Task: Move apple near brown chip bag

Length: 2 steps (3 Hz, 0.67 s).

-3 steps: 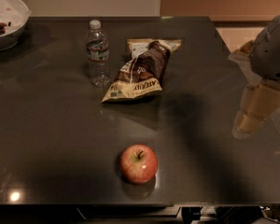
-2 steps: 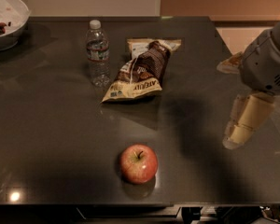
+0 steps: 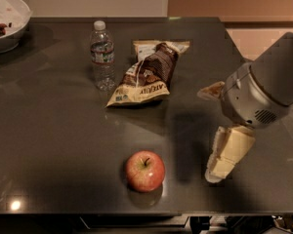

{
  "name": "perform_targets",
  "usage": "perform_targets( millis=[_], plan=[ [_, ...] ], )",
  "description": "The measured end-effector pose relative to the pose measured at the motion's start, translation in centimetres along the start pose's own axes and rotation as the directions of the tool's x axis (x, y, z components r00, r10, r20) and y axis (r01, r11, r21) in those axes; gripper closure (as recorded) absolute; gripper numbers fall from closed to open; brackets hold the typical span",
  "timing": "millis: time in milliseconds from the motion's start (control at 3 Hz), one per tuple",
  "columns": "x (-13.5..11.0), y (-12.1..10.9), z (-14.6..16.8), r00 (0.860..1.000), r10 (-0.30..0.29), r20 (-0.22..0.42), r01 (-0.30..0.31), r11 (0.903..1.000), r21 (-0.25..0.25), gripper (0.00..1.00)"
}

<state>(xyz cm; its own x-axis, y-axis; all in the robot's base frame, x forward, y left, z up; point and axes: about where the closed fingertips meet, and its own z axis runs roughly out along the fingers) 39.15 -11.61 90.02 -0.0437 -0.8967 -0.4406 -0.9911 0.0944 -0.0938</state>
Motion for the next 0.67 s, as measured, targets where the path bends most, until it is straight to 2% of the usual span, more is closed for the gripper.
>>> perform_targets(
  millis=[333,667],
  plan=[
    [-1.5,1.7,2.1,0.999,-0.023,0.036,0.024,0.9995,-0.02,0.0],
    [-3.0,3.4,4.2,0.997,-0.056,0.052,0.057,0.9984,-0.009,0.0]
  ],
)
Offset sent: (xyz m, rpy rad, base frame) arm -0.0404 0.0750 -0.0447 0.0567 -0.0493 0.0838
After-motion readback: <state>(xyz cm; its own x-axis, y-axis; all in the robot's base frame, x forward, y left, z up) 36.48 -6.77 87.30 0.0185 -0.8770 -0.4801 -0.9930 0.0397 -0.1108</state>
